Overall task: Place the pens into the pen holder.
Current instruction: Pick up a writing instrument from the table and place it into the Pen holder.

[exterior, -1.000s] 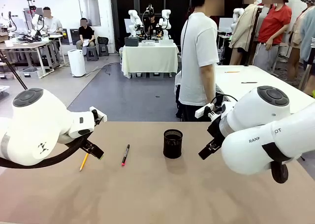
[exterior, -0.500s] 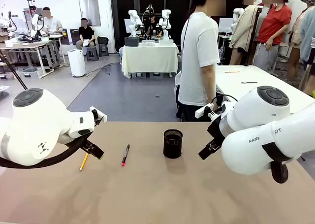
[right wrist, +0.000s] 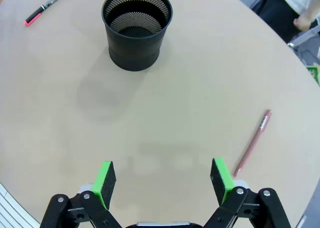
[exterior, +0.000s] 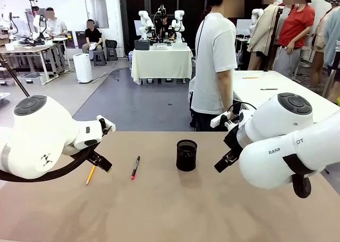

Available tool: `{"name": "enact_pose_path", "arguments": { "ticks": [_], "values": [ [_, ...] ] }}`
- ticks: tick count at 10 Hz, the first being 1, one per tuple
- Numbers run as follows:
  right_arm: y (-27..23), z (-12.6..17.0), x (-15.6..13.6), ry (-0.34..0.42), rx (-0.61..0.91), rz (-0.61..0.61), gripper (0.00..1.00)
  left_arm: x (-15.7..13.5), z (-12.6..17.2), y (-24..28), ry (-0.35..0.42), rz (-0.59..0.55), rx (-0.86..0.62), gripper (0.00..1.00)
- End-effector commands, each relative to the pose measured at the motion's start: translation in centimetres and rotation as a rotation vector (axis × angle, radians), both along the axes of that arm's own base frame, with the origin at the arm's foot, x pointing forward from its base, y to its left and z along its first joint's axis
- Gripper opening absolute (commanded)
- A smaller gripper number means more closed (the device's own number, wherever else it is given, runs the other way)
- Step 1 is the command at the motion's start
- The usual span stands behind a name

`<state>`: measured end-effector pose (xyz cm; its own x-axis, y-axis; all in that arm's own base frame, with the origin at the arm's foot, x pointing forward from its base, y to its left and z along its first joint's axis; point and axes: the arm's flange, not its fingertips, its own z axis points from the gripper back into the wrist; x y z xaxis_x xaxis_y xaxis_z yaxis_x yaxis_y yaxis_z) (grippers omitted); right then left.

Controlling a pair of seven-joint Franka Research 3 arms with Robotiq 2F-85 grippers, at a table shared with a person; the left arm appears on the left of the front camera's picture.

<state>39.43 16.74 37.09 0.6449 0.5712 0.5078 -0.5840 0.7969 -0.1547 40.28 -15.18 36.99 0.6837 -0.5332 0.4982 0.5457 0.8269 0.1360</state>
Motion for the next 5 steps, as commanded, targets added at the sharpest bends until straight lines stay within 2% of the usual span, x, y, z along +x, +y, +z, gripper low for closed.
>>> {"name": "enact_pose_path", "arguments": {
  "ticks": [1, 5],
  "values": [
    [0.00, 0.00, 0.00, 0.000, 0.001, 0.000, 1.00, 0.00, 0.01, 0.01, 0.000, 0.000, 0.000, 1.00],
    [0.00, 0.00, 0.00, 0.000, 0.001, 0.000, 1.00, 0.00, 0.01, 0.01, 0.000, 0.000, 0.000, 1.00]
  ]
}}
